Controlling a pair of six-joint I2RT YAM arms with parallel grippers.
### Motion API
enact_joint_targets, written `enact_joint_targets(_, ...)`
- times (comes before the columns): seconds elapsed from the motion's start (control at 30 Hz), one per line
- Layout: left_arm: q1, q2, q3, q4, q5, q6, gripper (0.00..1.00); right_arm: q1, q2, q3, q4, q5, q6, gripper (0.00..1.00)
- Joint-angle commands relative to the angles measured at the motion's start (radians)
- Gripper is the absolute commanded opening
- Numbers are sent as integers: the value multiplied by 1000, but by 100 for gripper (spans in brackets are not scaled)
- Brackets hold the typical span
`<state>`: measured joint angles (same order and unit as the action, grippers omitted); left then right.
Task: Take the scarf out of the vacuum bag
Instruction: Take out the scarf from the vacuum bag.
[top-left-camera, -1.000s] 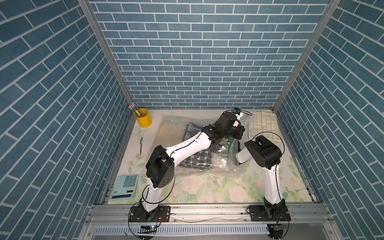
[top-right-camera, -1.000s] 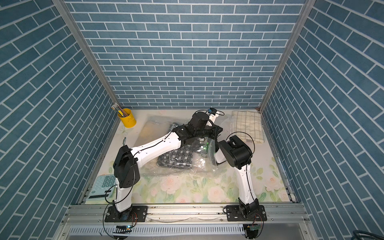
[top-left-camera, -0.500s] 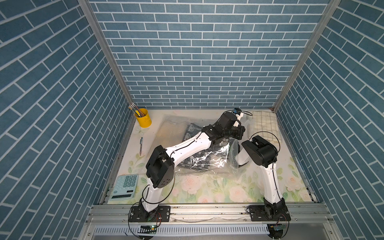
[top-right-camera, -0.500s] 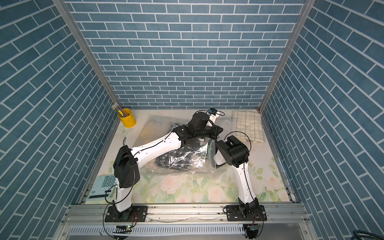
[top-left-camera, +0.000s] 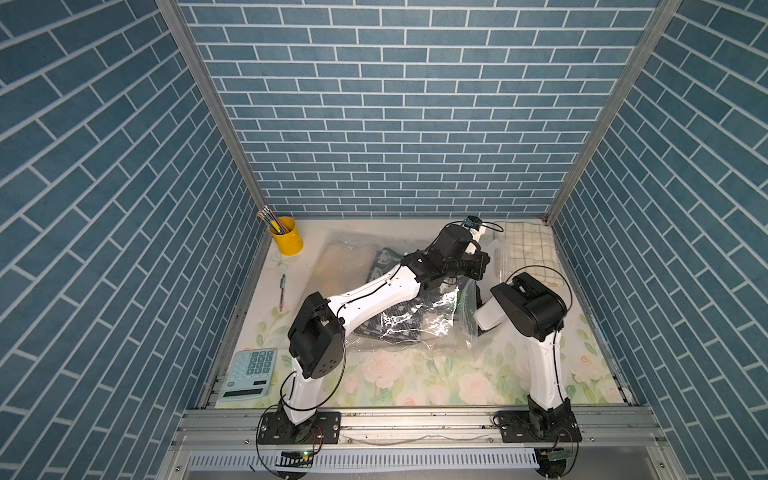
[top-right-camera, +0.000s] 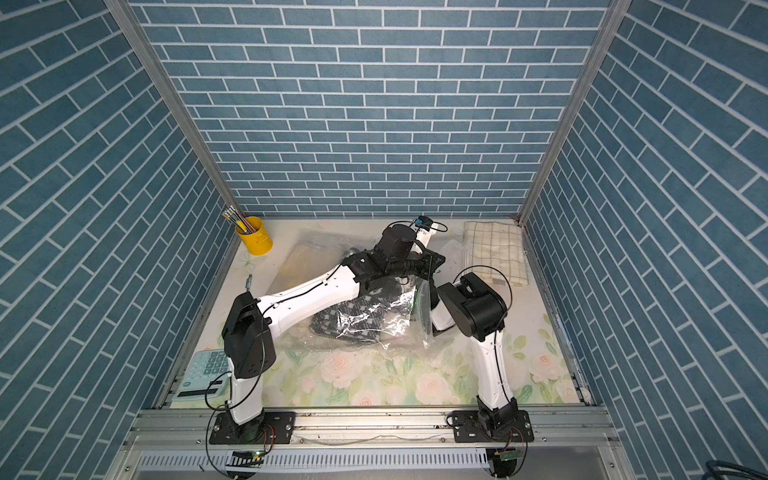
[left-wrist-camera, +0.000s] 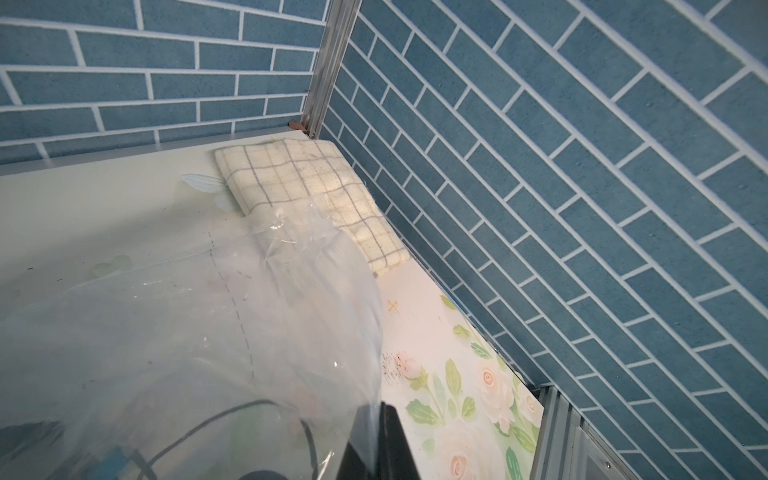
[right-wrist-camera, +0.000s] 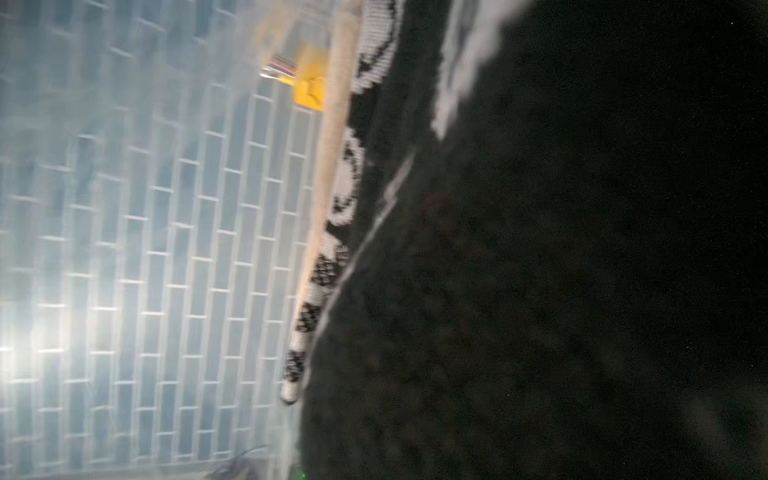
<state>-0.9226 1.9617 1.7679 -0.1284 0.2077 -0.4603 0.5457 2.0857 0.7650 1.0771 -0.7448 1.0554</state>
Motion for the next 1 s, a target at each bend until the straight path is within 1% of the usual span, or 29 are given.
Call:
enact_joint_targets(0.0, -7, -32, -14, 74, 19, -6, 0, -29, -96, -17, -317, 73, -204, 0)
enact_joint_targets(0.17, -5, -34, -29, 87, 22, -13, 0, -55, -159, -40, -379, 99, -242, 0)
enact_joint_targets(0.5, -5, -34, -38, 93, 22, -17, 0, -79, -236, -67, -381, 76, -255, 0)
enact_joint_targets(0.77, -2, -35, -58, 97, 17, -18, 0, -107, -329, -37, -588, 87, -401, 0)
enact_joint_targets(0.97, -1, -37, -63, 105, 17, -21, 0, -143, -371, -30, -724, 137, -473, 0)
